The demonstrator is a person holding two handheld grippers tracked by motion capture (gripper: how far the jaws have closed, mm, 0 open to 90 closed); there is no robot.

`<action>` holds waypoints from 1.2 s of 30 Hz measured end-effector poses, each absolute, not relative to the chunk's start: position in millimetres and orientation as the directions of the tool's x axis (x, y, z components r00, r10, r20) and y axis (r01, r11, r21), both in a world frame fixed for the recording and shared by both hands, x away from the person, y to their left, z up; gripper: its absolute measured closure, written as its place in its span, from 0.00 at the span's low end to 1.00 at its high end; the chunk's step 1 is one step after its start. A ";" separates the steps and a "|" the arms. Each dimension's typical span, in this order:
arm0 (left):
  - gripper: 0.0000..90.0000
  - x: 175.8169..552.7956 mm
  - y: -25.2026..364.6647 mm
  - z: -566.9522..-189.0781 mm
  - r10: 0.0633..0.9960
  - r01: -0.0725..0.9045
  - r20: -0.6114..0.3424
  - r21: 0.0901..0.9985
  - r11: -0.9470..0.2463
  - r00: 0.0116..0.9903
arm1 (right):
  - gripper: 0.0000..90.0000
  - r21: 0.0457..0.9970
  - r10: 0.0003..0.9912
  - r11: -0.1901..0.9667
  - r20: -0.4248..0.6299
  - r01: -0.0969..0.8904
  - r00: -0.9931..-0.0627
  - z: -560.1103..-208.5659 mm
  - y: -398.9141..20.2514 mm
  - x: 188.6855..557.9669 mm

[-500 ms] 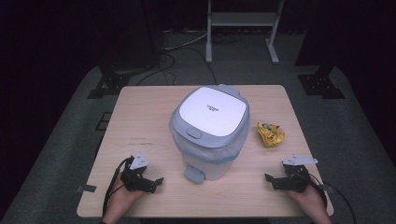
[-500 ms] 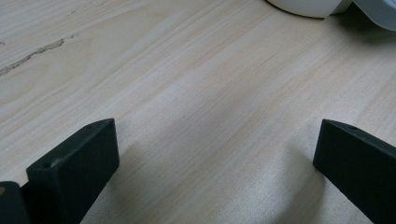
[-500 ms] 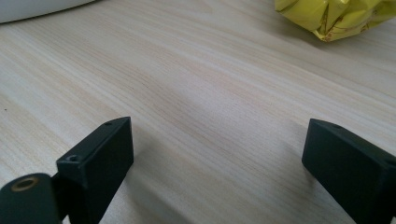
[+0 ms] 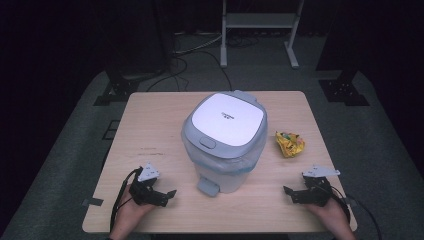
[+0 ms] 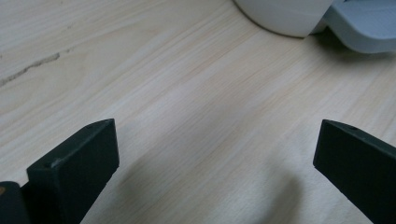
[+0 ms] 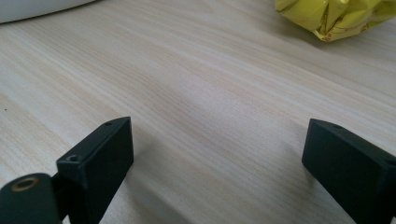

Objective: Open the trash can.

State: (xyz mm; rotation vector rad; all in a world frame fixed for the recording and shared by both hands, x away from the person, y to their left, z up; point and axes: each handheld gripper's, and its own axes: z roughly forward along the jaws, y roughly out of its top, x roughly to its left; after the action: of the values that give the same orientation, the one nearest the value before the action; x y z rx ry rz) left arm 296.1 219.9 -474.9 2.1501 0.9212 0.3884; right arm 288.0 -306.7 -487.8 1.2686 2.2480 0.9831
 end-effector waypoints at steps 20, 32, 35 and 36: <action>0.09 285.5 216.2 -447.8 0.706 0.452 -0.075 0.814 -0.365 0.704 | 0.09 0.729 0.853 0.349 0.014 0.589 -0.522 -487.9 -306.8 288.0; 0.24 281.0 220.4 -428.6 0.744 0.437 -0.091 0.853 -0.284 0.661 | 0.09 0.729 0.853 0.349 0.014 0.589 -0.522 -487.8 -306.7 288.0; 0.28 280.8 220.8 -422.6 0.740 0.436 -0.101 0.857 -0.275 0.665 | 0.09 0.729 0.853 0.349 0.014 0.589 -0.522 -487.9 -306.7 288.0; 0.32 280.4 221.3 -420.5 0.735 0.433 -0.106 0.860 -0.271 0.670 | 0.09 0.729 0.853 0.349 0.014 0.589 -0.522 -487.9 -306.7 288.0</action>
State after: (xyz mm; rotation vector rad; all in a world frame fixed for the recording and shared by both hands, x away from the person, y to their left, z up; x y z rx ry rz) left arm 280.4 221.3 -420.5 1.9103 0.9147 0.3889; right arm 288.0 -306.7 -487.9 1.2687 2.2478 0.9832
